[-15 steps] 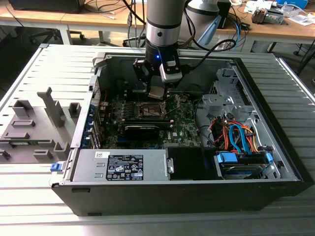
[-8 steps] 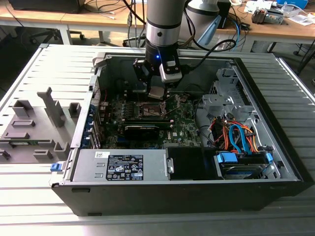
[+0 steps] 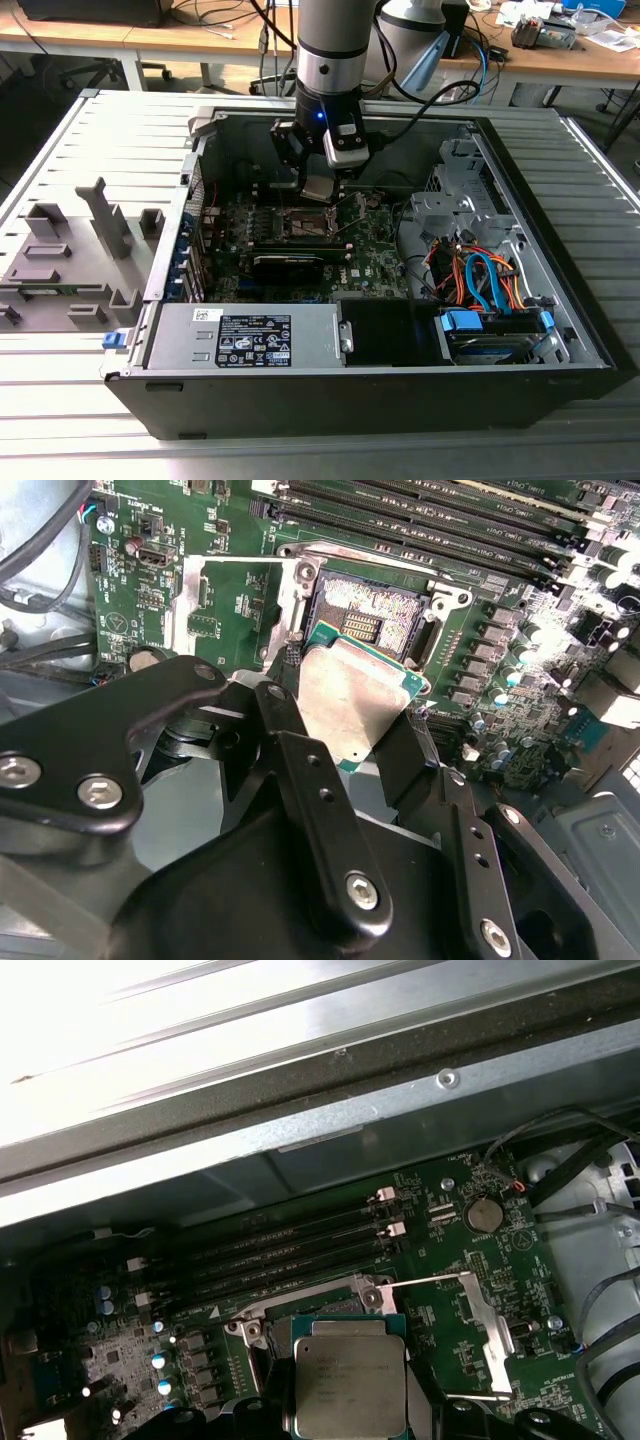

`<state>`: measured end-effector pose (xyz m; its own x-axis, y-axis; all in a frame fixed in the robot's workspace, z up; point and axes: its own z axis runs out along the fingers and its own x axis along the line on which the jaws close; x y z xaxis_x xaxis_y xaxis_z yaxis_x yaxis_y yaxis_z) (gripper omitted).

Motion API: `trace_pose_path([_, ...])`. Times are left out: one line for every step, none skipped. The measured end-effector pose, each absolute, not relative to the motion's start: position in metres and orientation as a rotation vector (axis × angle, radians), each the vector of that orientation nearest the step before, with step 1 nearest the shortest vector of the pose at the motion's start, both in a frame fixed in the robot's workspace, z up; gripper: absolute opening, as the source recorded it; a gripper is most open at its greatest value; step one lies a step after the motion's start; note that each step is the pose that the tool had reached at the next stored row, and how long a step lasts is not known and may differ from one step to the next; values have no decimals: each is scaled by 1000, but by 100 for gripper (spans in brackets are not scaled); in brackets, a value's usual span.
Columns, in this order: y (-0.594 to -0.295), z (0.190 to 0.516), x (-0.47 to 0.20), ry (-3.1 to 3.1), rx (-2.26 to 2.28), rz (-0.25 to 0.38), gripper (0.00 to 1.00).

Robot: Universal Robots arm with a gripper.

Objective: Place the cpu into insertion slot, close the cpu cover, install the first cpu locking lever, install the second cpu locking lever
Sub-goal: 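Place the cpu into insertion slot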

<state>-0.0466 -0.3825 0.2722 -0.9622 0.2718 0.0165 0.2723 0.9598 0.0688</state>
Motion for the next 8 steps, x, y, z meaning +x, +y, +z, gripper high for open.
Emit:
trace_pose_path([-382,272,-47,-3103,-432,-110,54])
trace_pose_path([-382,272,-47,-3103,-435,-110,54])
trace_pose_path([-383,272,-47,-3102,-436,-110,54])
trace_pose_path([-383,272,-47,-3102,-438,-110,54])
trace_pose_path([-383,272,-47,-3102,-439,-110,54])
trace_pose_path([-383,272,-47,-3102,-440,-109,54])
trace_pose_path([-383,272,-47,-3102,-442,-109,54])
trace_pose_path([-383,272,-47,-3102,-443,-109,54])
